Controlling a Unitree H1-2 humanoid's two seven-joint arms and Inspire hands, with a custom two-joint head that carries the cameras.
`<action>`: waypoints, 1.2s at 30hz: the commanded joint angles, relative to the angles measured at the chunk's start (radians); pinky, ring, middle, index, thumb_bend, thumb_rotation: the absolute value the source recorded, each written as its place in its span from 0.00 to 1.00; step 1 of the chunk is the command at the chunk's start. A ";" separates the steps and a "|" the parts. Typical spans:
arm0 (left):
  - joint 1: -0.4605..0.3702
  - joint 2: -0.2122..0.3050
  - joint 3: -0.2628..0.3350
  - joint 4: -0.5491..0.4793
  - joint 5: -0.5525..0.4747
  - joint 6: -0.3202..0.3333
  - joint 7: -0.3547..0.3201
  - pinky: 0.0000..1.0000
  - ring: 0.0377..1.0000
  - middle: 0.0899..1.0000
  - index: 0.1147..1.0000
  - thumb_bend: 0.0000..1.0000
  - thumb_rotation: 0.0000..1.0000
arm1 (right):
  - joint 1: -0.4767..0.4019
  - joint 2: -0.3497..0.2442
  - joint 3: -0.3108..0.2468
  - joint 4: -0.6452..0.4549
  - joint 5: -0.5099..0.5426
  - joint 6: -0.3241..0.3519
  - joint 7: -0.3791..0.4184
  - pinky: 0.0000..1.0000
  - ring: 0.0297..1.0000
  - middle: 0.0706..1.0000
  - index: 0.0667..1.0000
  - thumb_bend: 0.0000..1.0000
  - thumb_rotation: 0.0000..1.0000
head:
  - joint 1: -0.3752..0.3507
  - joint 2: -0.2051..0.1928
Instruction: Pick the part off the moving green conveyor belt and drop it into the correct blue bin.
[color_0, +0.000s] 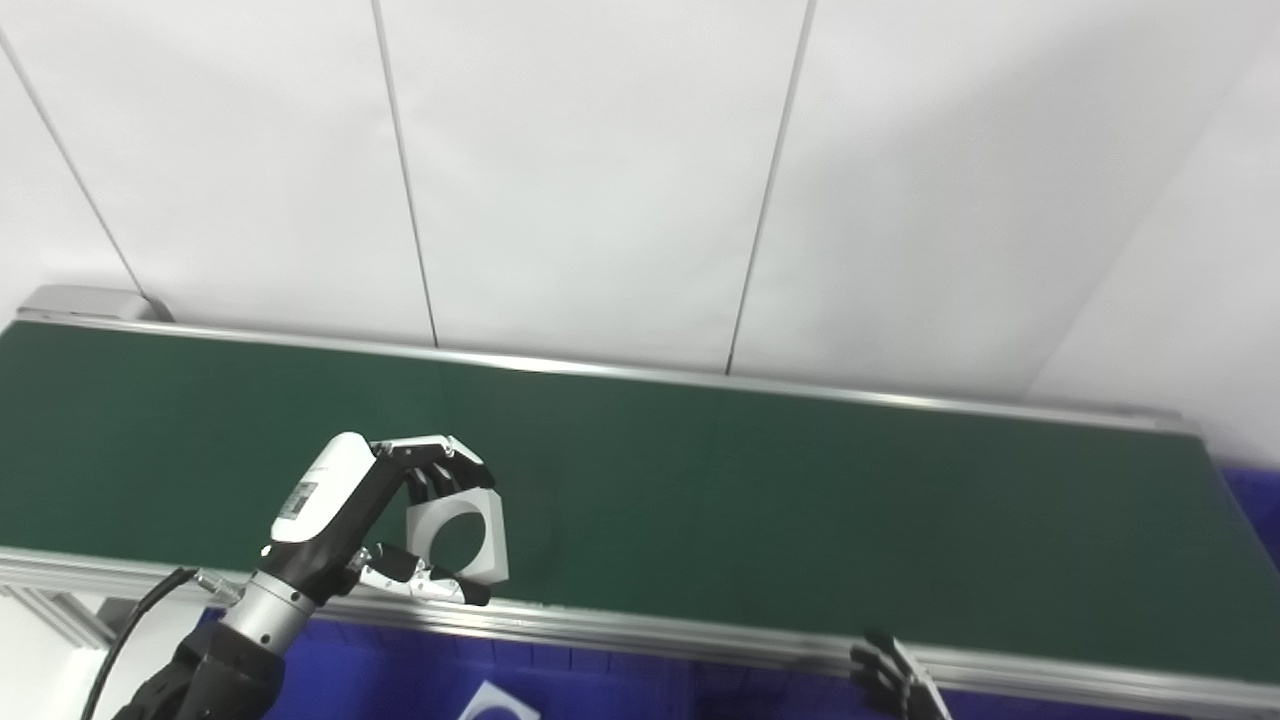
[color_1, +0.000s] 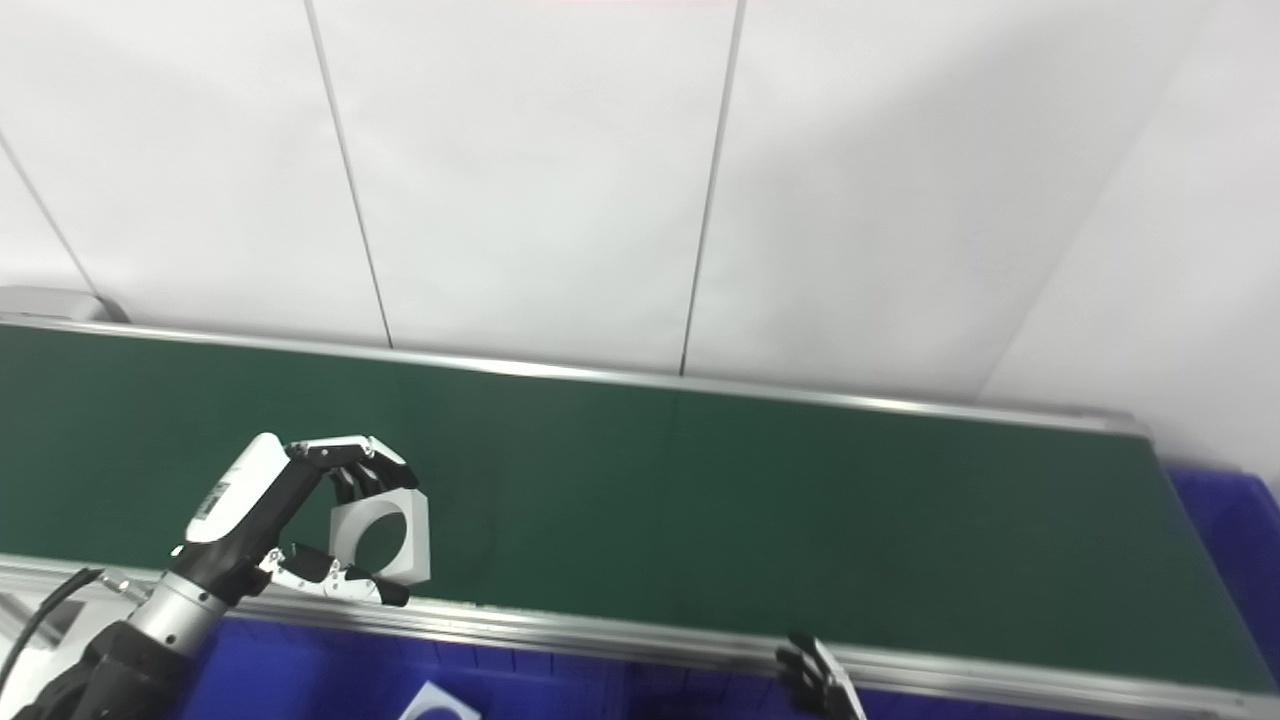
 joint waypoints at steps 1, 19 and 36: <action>0.000 0.009 -0.008 -0.004 -0.031 -0.062 -0.007 0.37 0.40 0.42 0.46 0.50 0.00 | 0.007 0.014 -0.006 -0.042 -0.009 -0.042 0.018 0.68 0.72 0.76 0.82 0.76 0.68 | -0.001 0.003; 0.045 0.003 -0.147 0.147 -0.016 -0.056 -0.122 0.41 0.42 0.43 0.44 0.50 0.00 | 0.005 0.050 -0.043 -0.062 -0.010 -0.042 0.065 0.67 0.73 0.76 0.82 0.76 0.68 | 0.013 0.031; 0.021 -0.033 -0.220 0.177 0.182 0.111 -0.173 0.45 0.40 0.43 0.47 0.50 0.00 | 0.011 0.067 -0.066 -0.072 -0.019 -0.037 0.083 0.67 0.72 0.76 0.81 0.76 0.69 | 0.028 0.041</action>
